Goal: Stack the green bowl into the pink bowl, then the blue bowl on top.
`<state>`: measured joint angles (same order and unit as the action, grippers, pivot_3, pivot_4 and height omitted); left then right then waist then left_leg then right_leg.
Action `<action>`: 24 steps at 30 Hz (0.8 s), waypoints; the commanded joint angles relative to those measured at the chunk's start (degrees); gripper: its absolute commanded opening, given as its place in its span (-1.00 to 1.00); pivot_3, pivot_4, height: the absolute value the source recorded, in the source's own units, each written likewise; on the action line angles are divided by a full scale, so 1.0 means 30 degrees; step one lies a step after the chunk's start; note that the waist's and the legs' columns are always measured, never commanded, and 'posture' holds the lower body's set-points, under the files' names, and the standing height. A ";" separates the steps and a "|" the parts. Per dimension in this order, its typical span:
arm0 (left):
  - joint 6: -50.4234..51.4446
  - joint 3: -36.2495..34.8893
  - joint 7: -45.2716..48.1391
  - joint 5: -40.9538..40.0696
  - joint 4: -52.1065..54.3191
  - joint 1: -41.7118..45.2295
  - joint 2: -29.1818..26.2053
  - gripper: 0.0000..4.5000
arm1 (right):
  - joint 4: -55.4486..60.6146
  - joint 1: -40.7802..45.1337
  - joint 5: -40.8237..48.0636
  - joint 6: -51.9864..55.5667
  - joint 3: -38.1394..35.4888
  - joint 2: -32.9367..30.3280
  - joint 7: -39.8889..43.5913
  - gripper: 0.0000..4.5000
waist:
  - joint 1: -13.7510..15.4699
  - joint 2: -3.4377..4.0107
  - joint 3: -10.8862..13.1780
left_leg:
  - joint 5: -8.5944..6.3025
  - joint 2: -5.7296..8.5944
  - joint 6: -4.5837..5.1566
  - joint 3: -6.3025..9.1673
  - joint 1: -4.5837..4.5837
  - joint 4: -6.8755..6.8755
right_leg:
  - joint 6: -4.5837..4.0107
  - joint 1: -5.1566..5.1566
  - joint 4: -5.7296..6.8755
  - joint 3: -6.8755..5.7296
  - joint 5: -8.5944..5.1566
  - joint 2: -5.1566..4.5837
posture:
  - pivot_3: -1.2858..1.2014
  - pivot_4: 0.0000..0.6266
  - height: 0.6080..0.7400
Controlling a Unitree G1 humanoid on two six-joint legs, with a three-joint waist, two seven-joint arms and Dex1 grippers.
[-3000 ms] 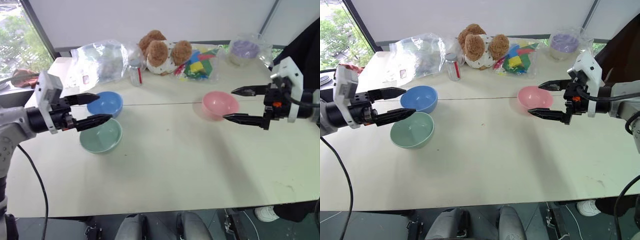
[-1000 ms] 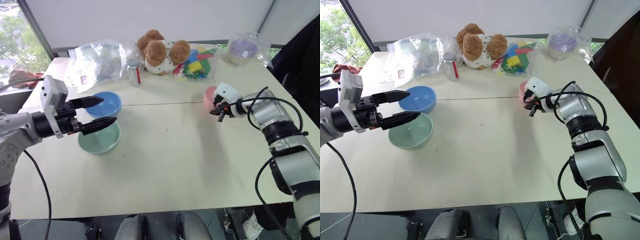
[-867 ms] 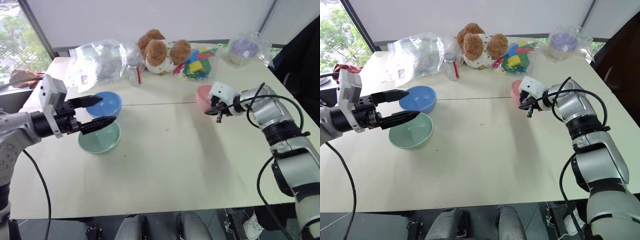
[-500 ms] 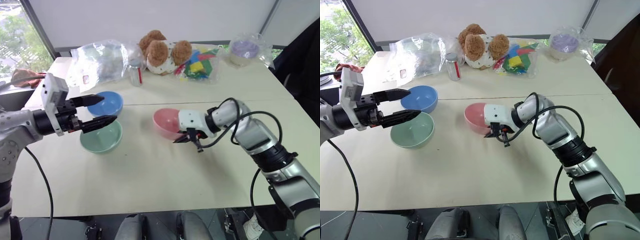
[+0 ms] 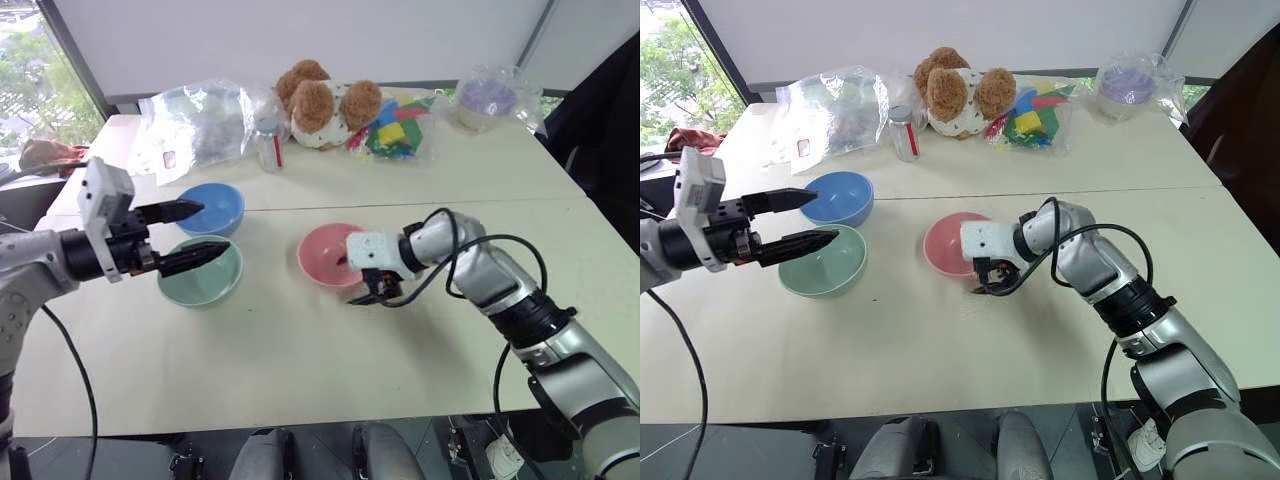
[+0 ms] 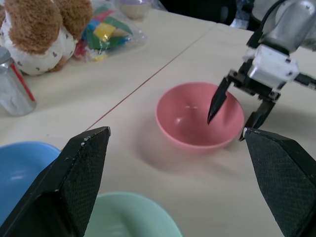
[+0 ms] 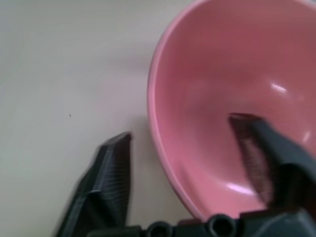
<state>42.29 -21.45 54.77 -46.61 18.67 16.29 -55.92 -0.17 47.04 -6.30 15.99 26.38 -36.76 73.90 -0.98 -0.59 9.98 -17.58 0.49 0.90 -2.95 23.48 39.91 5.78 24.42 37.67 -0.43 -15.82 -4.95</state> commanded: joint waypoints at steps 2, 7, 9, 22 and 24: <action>-0.0993 -0.0717 0.0857 0.1127 0.0339 -0.1111 -0.1017 1.00 | 0.2292 0.1174 0.3504 0.3567 -0.3351 0.0023 0.0389 0.97 | 0.0000 0.0000 0.0001 | 0.0000 -0.0002 0.0001 0.0007 0.0000 -0.0002 | 0.0000 0.0000 -0.0002 -0.0001 0.0000 -0.0003 | 0.03 -0.52 1.00; -0.3996 -0.0110 0.3172 0.4182 -0.0556 -0.3459 -0.2574 1.00 | 0.3647 0.2290 0.8149 0.8603 -0.7412 -0.1252 0.0677 0.97 | 0.0064 0.0007 0.0004 | -0.0004 -0.0003 0.0001 0.0016 0.0000 -0.0014 | -0.0006 -0.0002 -0.0015 -0.0011 -0.0003 -0.0025 | 0.03 -0.52 1.00; -0.5360 0.0325 0.4023 0.5394 -0.0943 -0.4208 -0.3086 1.00 | 0.4167 0.2047 0.9489 0.9436 -0.8539 -0.1932 0.0878 0.97 | 0.0105 0.0000 0.0000 | -0.0006 -0.0003 0.0001 0.0034 -0.0002 -0.0054 | -0.0009 -0.0014 -0.0058 -0.0030 -0.0004 -0.0038 | 0.03 -0.52 1.00; -1.3149 0.6453 0.5047 1.2407 -0.6784 -0.1917 -0.1898 1.00 | 0.7701 -0.0865 1.3935 1.3065 -1.1599 -0.4509 -0.2077 0.97 | -0.0029 0.0025 0.0000 | -0.0026 0.0002 0.0045 -0.0009 -0.0005 -0.0252 | -0.0015 0.0046 -0.0146 -0.0028 0.0000 -0.0061 | 0.03 -0.52 1.00; -1.3626 0.7101 0.5378 1.2676 -0.7399 -0.1375 -0.1541 0.75 | 0.7956 -0.1002 1.4353 1.3376 -1.1939 -0.4849 -0.2517 1.00 | 0.0001 0.0025 0.0000 | -0.0040 0.0002 0.0069 -0.0012 -0.0006 -0.0243 | -0.0013 0.0043 -0.0146 -0.0028 0.0000 -0.0061 | 0.03 -0.52 1.00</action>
<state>3.02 -0.41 70.27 -9.58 -2.76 11.19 -60.34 22.03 43.48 35.16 55.68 -6.48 -50.12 67.46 -0.98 -0.52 9.98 -17.71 0.49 1.11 -2.99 23.46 39.18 5.74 24.55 37.23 -0.52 -15.82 -5.14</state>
